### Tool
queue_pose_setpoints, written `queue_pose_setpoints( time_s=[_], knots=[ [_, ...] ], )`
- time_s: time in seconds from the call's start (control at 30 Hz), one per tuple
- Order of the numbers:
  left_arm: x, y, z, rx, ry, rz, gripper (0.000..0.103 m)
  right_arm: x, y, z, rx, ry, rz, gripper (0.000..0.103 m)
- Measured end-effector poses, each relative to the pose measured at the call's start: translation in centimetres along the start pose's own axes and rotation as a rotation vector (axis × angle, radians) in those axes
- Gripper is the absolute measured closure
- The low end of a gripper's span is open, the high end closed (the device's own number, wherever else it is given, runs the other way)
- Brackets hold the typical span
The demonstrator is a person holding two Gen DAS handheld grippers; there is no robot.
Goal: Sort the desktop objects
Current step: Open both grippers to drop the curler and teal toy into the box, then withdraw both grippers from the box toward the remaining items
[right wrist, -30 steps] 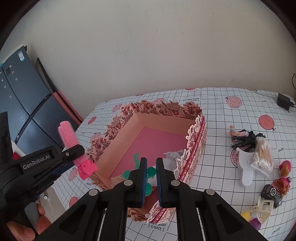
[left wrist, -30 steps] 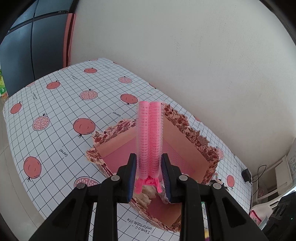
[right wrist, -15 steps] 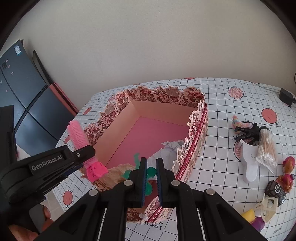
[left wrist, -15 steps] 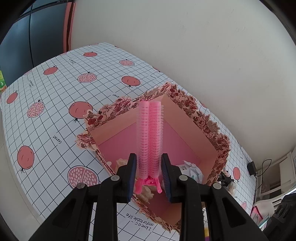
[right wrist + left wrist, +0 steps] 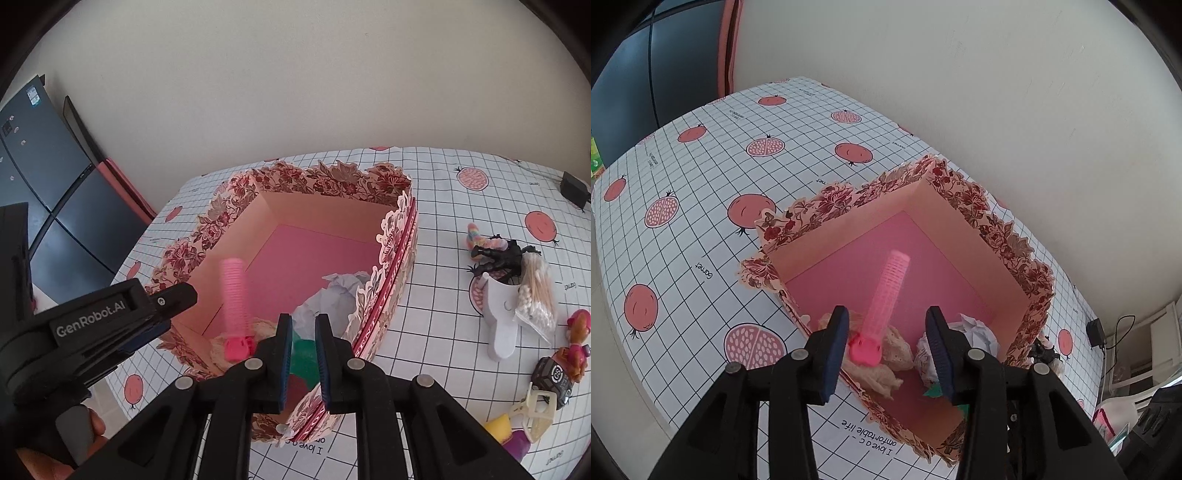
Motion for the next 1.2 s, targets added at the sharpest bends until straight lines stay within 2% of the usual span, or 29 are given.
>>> queue_pose_setpoints(
  time_s=[0.13,0.33,0.83,0.97,1.03,1.2],
  knots=[
    [-0.1,-0.3,0.0,-0.002,-0.001,0.007,0.051,-0.1,-0.1,-0.1,-0.011,0.006,0.002,0.076],
    [-0.1,-0.5,0.1,-0.004,0.001,0.012,0.050,-0.2,-0.5,-0.3,-0.014,-0.001,0.009,0.070],
    [-0.3,-1.8,0.3,-0.006,0.004,0.041,0.049,-0.6,-2.0,-0.5,-0.024,-0.001,0.041,0.070],
    [-0.4,-2.5,0.6,-0.005,0.009,0.057,0.045,-0.9,-3.0,0.0,-0.026,0.014,0.057,0.069],
    [-0.4,-3.0,0.8,-0.004,0.010,0.067,0.040,-1.0,-3.6,0.1,-0.022,0.018,0.068,0.057],
    [-0.2,-4.2,1.7,0.002,0.020,0.094,0.038,-1.5,-5.1,1.0,-0.009,0.031,0.095,0.055]
  ],
)
Point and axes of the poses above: each gripper's, at about its wrist camera, not at the fingertips, and y roughly the way its jaws point, z to its right, x to its underside, the point moved 2 cm from there along y, roughly the way its jaws point, and after that the axes turned 5 degrees about -z, right-handed, at the moved point
